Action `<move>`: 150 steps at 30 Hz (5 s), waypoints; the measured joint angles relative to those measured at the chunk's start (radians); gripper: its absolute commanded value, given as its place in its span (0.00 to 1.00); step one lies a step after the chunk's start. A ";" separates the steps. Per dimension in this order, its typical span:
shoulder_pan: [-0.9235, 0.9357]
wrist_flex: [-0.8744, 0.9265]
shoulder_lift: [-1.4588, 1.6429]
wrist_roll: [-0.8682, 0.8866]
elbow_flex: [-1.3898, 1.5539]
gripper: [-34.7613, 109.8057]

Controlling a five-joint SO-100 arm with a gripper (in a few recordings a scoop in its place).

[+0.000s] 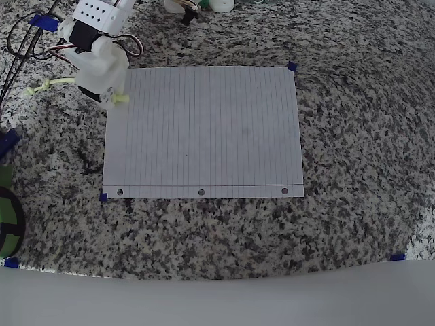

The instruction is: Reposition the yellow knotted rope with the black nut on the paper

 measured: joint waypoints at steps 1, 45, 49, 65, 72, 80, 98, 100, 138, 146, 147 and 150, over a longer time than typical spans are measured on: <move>0.000 -0.002 0.000 0.000 0.000 0.24; -0.126 -0.460 1.175 -0.123 0.629 0.24; -0.141 -0.460 1.267 -0.114 0.686 0.24; -0.380 -0.460 1.634 0.086 0.969 0.24; -0.480 -0.425 1.736 0.210 1.089 0.24; -0.548 -0.437 1.772 0.284 1.204 0.24; -0.765 -0.408 1.881 0.345 1.284 0.24; -0.779 -0.393 1.904 0.357 1.296 0.24; -0.621 -0.173 1.351 0.377 0.902 0.65; -0.482 -0.092 0.950 0.377 0.637 0.65; -0.468 -0.081 0.907 0.377 0.607 0.65; -0.420 -0.044 0.770 0.377 0.506 0.65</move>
